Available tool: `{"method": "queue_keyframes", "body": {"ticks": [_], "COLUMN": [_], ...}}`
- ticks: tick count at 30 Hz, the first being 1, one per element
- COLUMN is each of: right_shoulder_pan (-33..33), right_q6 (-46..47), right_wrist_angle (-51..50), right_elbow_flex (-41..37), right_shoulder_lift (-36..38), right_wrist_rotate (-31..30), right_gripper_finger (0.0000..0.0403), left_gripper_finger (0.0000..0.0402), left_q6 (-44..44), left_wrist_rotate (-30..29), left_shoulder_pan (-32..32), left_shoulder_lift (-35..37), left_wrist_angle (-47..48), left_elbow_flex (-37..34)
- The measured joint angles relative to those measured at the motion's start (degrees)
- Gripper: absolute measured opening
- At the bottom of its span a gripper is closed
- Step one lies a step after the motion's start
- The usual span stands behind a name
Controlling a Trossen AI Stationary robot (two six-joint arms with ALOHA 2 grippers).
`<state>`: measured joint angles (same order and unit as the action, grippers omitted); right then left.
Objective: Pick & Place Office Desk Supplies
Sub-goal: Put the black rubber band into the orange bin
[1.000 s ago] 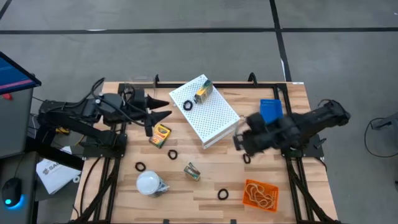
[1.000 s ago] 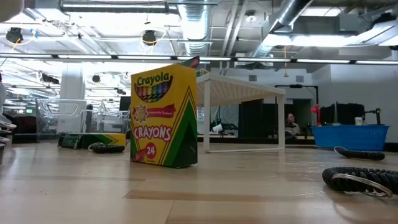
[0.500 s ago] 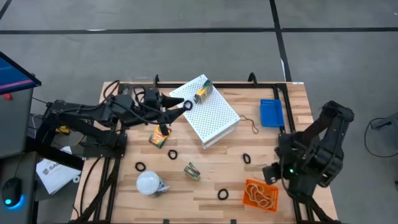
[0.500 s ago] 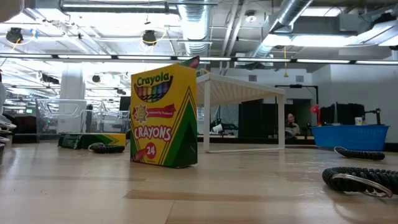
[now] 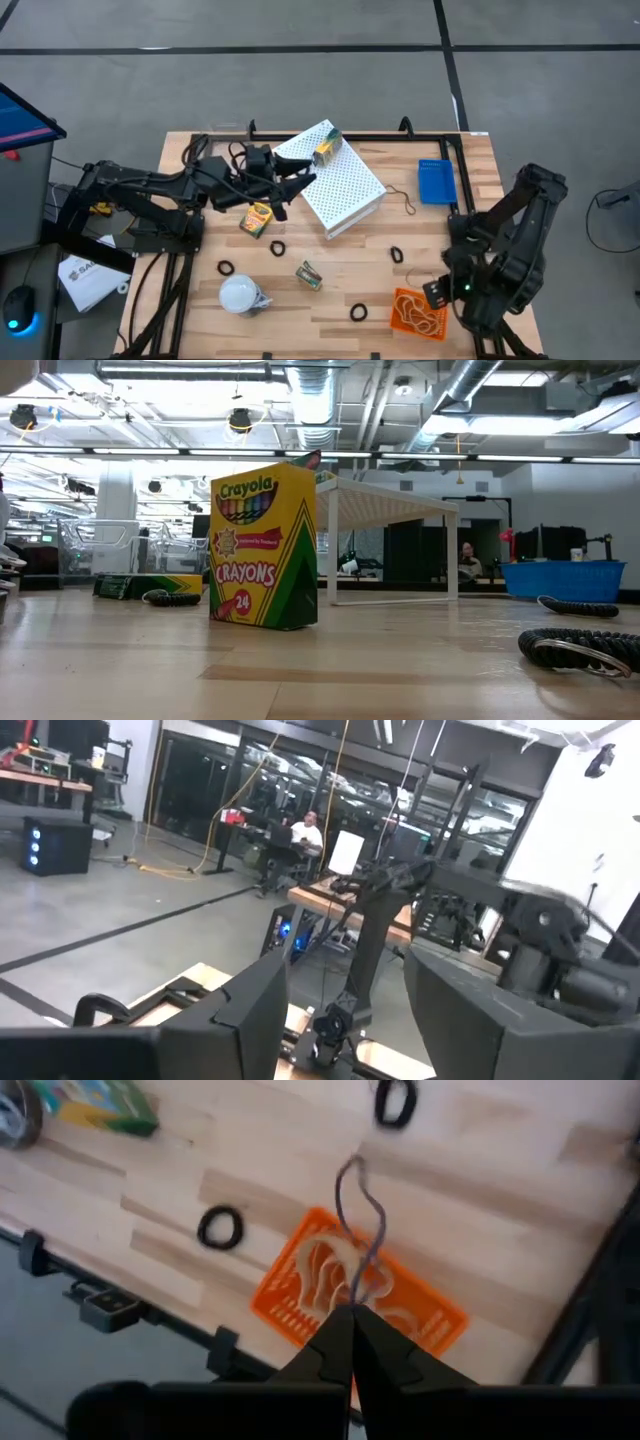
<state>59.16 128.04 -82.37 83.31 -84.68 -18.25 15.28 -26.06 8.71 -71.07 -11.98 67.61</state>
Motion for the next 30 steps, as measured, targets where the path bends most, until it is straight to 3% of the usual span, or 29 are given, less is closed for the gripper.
{"method": "queue_keyframes", "body": {"ticks": [19,30], "right_shoulder_pan": [2.81,4.27], "right_q6": [0.57,0.60], "right_wrist_angle": [17.39,23.47], "right_elbow_flex": [-6.97,-16.26], "right_shoulder_lift": [-0.07,-1.02], "right_wrist_rotate": [1.92,9.28], "right_gripper_finger": [0.0000,0.0000], "left_gripper_finger": [0.0191,0.0191], "left_q6": [0.58,0.57], "left_wrist_rotate": [1.03,1.07], "left_shoulder_pan": [0.37,0.92], "left_shoulder_lift": [0.07,0.09], "left_wrist_angle": [-0.04,-0.06], "left_elbow_flex": [0.00,0.00]}}
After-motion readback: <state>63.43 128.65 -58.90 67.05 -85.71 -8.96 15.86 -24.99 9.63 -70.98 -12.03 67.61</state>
